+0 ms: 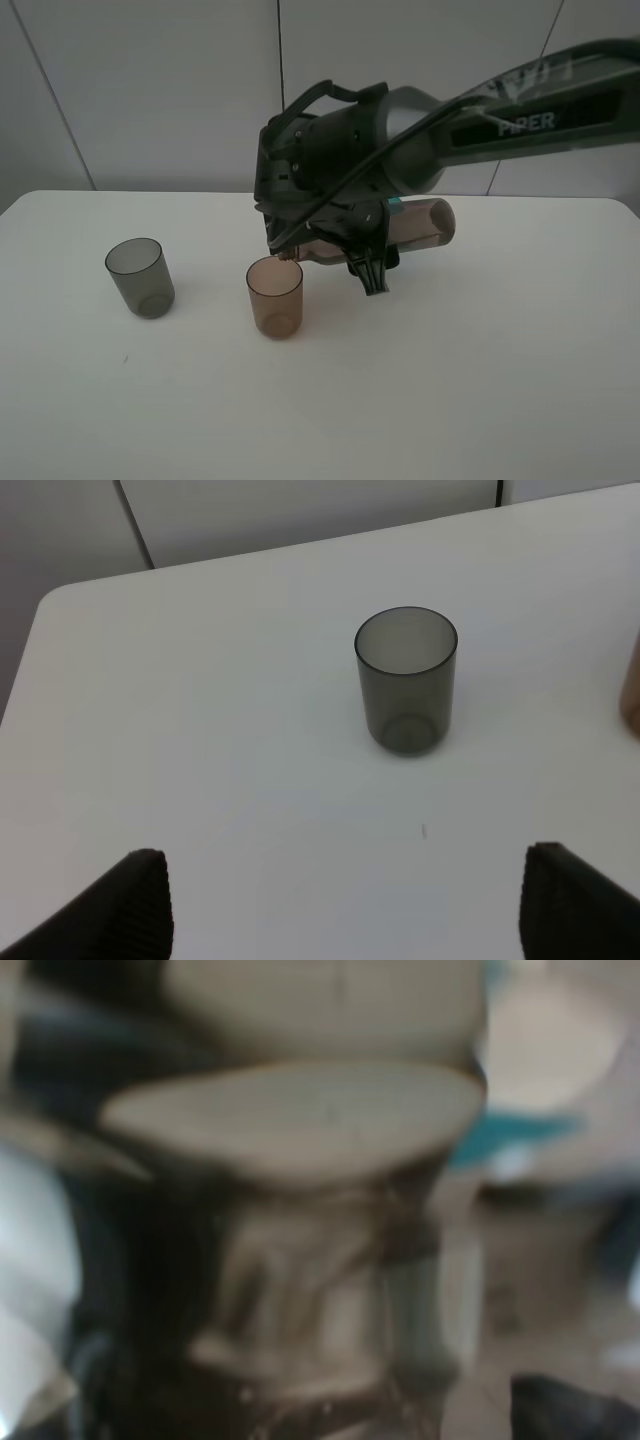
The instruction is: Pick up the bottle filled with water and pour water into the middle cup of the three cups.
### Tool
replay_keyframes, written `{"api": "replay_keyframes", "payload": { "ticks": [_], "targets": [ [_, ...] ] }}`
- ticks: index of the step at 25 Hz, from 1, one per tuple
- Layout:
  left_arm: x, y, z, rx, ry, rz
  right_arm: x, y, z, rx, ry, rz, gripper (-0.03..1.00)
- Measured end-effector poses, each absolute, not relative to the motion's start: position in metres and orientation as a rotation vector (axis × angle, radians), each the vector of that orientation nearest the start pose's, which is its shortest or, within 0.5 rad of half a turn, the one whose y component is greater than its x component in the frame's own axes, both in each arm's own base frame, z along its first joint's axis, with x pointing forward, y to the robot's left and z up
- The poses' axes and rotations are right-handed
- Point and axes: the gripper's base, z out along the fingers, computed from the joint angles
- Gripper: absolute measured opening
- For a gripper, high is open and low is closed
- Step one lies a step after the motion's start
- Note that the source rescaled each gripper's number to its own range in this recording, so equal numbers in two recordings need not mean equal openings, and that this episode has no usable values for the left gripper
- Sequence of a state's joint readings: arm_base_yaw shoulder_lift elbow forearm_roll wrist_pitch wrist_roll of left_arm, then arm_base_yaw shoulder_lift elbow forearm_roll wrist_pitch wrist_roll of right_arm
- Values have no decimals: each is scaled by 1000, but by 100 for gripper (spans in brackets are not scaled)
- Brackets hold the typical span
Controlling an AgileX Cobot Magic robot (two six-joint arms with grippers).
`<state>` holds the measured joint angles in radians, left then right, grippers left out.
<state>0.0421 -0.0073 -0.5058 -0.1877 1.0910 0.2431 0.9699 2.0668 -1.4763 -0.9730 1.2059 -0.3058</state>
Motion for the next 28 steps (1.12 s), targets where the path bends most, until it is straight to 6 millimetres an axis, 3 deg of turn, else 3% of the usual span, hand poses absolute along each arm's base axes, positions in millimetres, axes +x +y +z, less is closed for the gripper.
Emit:
{"api": "replay_keyframes", "payload": {
  "ticks": [28],
  "targets": [
    [-8, -15, 278, 219, 2036, -48, 293, 294, 201, -2123, 1576, -1398, 0]
  ]
}}
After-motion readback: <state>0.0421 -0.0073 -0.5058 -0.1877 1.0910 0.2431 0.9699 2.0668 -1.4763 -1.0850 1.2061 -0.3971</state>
